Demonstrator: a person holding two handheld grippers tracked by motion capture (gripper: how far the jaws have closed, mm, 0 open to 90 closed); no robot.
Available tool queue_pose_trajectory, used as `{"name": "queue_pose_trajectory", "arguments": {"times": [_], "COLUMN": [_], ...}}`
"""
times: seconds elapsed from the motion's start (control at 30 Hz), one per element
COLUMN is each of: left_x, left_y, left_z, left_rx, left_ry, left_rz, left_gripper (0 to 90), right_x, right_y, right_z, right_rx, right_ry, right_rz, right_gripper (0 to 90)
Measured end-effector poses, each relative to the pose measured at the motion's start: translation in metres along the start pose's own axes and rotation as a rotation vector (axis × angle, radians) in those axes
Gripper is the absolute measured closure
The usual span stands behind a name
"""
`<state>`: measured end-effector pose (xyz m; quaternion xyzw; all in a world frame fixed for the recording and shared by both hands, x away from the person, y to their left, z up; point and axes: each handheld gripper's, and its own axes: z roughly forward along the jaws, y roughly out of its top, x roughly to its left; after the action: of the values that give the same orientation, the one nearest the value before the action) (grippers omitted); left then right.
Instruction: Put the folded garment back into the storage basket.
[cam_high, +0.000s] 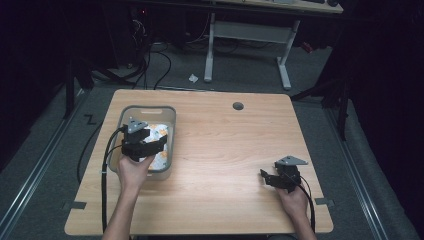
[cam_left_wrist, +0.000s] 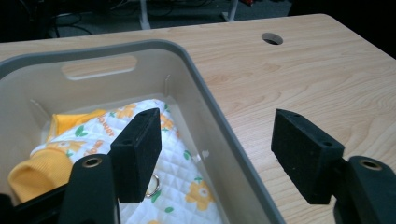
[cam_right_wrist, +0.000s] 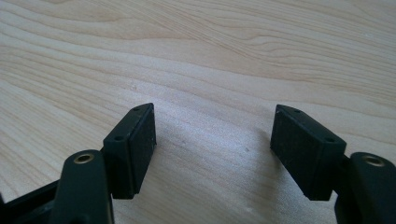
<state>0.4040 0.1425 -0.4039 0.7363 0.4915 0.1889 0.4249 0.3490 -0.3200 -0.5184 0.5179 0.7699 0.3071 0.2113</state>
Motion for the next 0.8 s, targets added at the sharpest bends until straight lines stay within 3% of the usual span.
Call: {"name": "queue_pose_trajectory", "arguments": {"times": [0.33, 0.8], "left_x": [-0.011, -0.033], "left_y": [0.001, 0.000], "left_z": [0.003, 0.007], "left_rx": [-0.031, -0.031], "left_ry": [-0.017, -0.088], "left_rz": [0.009, 0.021], "left_gripper": [34.2, 33.9], "right_x": [0.000, 0.000], "right_y": [0.000, 0.000], "right_z": [0.000, 0.000], "right_rx": [0.000, -0.001], "right_ry": [0.000, 0.000], "right_rz": [0.000, -0.001], "right_gripper": [31.4, 31.4]}}
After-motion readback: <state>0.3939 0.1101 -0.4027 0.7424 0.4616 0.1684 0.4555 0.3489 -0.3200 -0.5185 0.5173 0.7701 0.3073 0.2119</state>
